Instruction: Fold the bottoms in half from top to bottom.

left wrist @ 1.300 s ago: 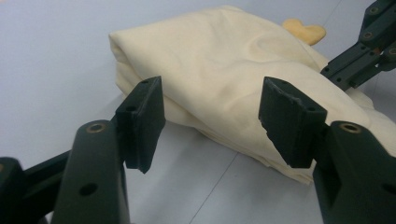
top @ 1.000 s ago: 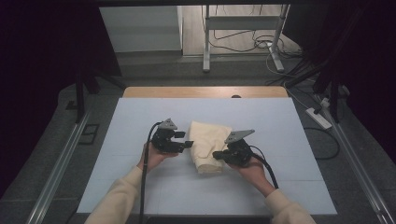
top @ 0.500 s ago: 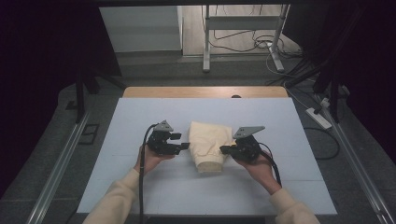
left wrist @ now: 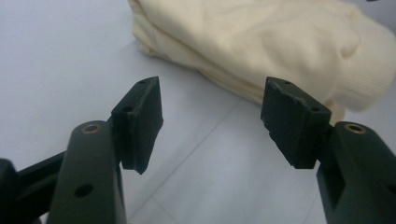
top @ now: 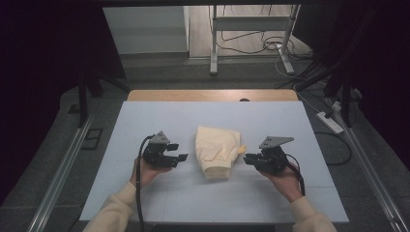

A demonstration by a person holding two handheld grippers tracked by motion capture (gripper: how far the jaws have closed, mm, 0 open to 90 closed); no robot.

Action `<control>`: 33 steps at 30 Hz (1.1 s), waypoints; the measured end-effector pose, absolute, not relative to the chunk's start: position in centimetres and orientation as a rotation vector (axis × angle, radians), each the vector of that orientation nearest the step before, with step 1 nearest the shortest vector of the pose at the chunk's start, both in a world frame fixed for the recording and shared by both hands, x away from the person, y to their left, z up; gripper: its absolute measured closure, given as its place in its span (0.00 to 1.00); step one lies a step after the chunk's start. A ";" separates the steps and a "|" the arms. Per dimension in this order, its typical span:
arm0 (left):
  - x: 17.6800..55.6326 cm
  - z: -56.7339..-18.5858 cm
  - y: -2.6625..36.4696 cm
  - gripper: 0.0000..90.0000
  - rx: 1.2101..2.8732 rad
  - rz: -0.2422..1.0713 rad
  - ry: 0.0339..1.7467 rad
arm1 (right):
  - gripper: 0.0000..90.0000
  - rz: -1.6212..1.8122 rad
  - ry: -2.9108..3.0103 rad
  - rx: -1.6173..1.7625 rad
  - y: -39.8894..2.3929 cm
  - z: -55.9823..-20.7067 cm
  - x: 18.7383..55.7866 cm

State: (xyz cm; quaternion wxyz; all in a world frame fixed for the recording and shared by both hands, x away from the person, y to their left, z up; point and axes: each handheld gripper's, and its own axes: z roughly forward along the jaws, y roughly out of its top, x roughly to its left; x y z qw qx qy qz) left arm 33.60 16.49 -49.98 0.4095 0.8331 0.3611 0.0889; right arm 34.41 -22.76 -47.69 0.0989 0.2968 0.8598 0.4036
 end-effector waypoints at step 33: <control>29.4 -51.4 20.5 0.40 2.076 0.182 1.003 | 0.41 1.212 2.450 0.962 -29.1 -50.1 31.5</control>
